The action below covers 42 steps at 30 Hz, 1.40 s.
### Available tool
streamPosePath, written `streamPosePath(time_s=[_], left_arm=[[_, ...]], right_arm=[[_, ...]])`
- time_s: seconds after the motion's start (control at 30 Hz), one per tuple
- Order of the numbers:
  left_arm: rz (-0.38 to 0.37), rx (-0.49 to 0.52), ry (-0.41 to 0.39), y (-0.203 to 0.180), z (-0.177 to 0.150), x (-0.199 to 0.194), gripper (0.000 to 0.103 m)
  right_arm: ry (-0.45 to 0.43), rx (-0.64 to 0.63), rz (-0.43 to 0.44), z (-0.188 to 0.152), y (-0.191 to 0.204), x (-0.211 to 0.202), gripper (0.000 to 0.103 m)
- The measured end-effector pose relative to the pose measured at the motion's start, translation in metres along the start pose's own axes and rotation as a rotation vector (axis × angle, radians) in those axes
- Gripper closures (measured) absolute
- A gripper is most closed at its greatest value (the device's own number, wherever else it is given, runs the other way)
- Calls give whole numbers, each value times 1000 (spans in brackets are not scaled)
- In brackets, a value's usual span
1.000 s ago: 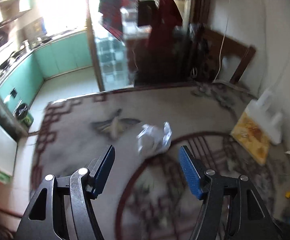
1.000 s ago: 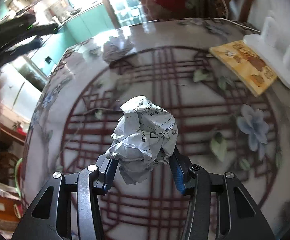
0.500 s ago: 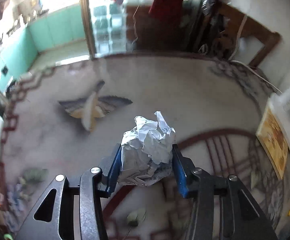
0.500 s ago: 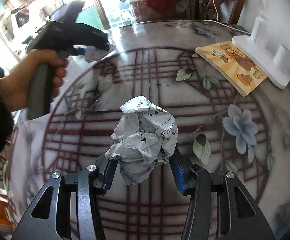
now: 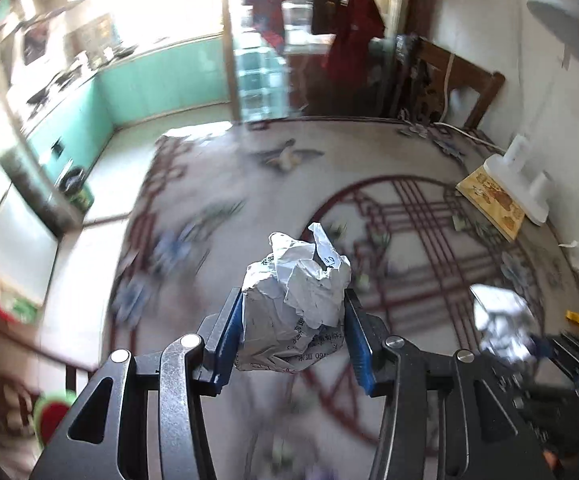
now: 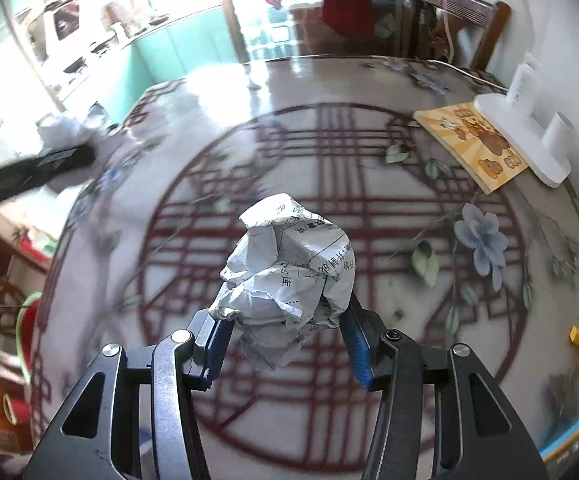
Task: Collect trash
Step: 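Grasp the crumpled white paper with the left tool while the right tool grasps crumpled newspaper, then carry both crumpled papers over the red bin and open both tools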
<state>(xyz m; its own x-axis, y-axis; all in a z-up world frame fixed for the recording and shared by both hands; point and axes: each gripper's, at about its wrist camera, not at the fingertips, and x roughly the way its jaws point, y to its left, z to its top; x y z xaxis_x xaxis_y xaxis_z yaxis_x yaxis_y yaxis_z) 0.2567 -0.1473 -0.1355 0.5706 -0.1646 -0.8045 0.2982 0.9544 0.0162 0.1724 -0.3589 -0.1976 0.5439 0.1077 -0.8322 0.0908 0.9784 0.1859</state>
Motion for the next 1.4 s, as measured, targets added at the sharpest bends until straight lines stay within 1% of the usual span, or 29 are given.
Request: streamPosePath(time_s=[0.1, 0.2, 0.27, 0.33, 0.43, 0.6, 0.7, 0.87, 1.0, 1.4], left_arm=[[14, -72, 9, 25, -41, -38, 57], [13, -140, 22, 46, -71, -65, 57], [21, -183, 6, 60, -92, -87, 57], [45, -223, -21, 74, -111, -108, 57], [76, -288, -47, 98, -135, -133, 57], [114, -347, -64, 129, -162, -153, 57], [140, -357, -74, 146, -172, -159, 57], [138, -381, -67, 170, -182, -162, 57], [142, -377, -72, 182, -179, -161, 57], [146, -396, -81, 232, -185, -167, 57]], right_arm=[[-8, -43, 23, -7, 25, -10, 54], [-14, -112, 47, -12, 56, -19, 54], [-27, -157, 67, -15, 77, -26, 54], [-37, -196, 93, -16, 98, -31, 54], [-48, -248, 111, -20, 123, -36, 54], [-59, -324, 139, -28, 165, -41, 54], [-61, -359, 149, -34, 185, -43, 54], [-51, -362, 151, -41, 205, -42, 54], [-52, -361, 137, -45, 216, -44, 54], [-69, -359, 106, -47, 253, -46, 54]])
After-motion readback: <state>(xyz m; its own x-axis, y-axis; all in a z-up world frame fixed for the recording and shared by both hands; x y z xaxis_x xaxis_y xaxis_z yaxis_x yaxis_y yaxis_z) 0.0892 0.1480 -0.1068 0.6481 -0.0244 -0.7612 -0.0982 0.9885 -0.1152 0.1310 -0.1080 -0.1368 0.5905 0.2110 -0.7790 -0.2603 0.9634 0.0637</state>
